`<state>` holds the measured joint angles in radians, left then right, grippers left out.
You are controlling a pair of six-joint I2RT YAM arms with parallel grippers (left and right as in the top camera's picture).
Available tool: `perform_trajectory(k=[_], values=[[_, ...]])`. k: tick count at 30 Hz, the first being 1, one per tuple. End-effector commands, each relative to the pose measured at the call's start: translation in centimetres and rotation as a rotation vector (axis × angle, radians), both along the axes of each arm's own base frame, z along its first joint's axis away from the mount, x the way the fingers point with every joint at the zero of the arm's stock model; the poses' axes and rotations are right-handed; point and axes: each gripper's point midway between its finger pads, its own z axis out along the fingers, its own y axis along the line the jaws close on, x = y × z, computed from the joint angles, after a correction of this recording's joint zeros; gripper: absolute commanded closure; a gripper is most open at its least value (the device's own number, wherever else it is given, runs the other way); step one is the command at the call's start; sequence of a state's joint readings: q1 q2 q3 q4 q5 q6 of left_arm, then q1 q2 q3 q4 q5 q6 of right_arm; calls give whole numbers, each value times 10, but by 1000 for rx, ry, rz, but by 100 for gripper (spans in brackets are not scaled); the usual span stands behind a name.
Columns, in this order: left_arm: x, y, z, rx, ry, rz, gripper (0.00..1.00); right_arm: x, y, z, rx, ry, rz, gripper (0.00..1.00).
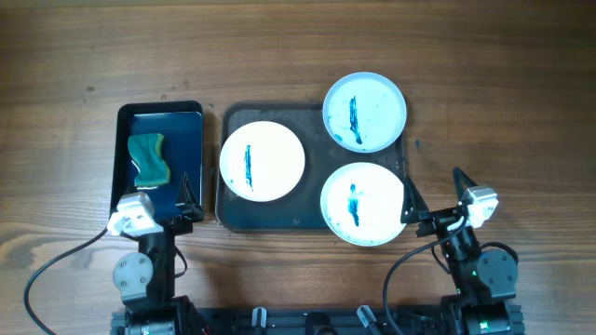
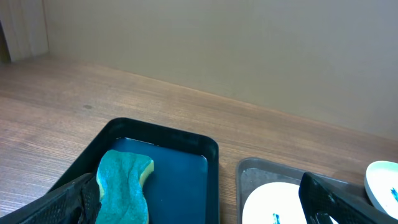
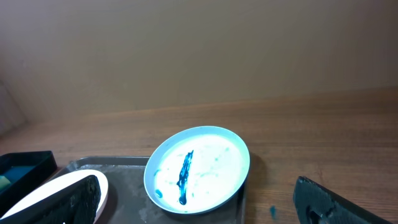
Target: Clean dirty plates on tray and stack at the side
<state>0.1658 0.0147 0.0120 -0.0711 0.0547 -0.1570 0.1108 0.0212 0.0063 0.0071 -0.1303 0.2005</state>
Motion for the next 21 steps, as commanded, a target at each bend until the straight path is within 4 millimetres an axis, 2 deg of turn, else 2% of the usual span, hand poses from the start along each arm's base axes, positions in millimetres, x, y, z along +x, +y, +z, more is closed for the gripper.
perform_trajectory(k=[1,21], values=[[0,-2,-3,21,8,-12,0,2,-3,-4,7,18,-22,0],[1,-5,-1,17,1,-34,0,2,-3,-1,33,11,-21,0]])
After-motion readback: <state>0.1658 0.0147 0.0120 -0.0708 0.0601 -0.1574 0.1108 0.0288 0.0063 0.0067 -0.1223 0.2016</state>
